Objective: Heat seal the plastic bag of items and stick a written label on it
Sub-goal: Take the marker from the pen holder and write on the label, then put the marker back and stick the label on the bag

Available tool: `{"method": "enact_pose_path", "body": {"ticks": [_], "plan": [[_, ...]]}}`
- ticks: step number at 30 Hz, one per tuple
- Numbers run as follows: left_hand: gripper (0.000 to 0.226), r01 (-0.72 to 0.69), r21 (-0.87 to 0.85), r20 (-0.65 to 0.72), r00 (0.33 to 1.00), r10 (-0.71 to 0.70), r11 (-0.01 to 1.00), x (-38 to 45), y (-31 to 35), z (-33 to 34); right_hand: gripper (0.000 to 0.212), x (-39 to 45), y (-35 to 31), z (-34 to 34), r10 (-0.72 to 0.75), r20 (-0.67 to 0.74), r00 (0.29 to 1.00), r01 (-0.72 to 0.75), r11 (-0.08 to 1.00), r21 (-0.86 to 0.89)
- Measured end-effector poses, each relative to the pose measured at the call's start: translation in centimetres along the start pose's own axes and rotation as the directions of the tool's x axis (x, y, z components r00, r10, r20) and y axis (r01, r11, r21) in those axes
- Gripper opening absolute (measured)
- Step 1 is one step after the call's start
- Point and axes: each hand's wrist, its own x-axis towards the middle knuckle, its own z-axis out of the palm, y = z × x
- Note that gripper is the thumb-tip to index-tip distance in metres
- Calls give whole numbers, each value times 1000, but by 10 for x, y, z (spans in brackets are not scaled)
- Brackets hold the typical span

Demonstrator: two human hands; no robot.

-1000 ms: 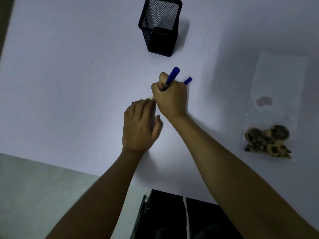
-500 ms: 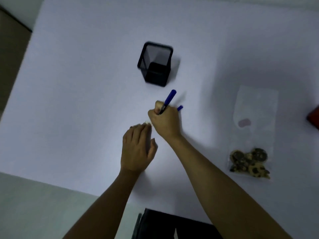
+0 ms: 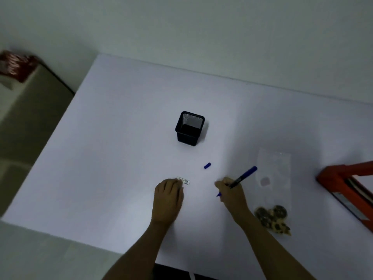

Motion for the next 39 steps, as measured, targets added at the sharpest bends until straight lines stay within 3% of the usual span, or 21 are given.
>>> {"method": "enact_pose_path", "body": {"ticks": [5,12,15,18,22,24,27,30,33,39], "plan": [[6,-37,-54,29,999,38,998,31,-8,-7,39,-6,-8,-14,23,-89,996,-21,1000,22],[13,-72,-200,78,993,89,977,73,11,-13,41,-24,-25,-22,130,-193,973,-95,979,180],[34,-12,-264,305,947,95,965,100,36,-6,36,-27,-39,-27,173,-133,976,-145,970,196],[39,-95,-127,425,894,141,987,116,50,8,24,-31,-52,-33,164,-53,985,-152,973,173],[17,-105,-113,437,888,144,988,123,55,13,22,-31,-64,-36,230,-16,973,-213,924,317],[14,-12,-227,434,894,113,974,123,58,5,24,-32,-68,-34,231,-10,973,-211,906,367],[10,138,-500,390,917,80,855,119,71,-29,23,-36,-75,-27,157,-41,987,-128,906,404],[4,165,-664,343,934,101,729,111,82,-73,21,-45,-91,-18,77,-2,997,-65,860,506],[8,198,-729,324,943,75,655,104,80,-106,18,-57,-109,-8,-15,73,997,-30,818,574],[10,196,-765,261,965,18,613,101,69,-146,18,-73,-133,10,-123,102,987,36,795,606]]}}
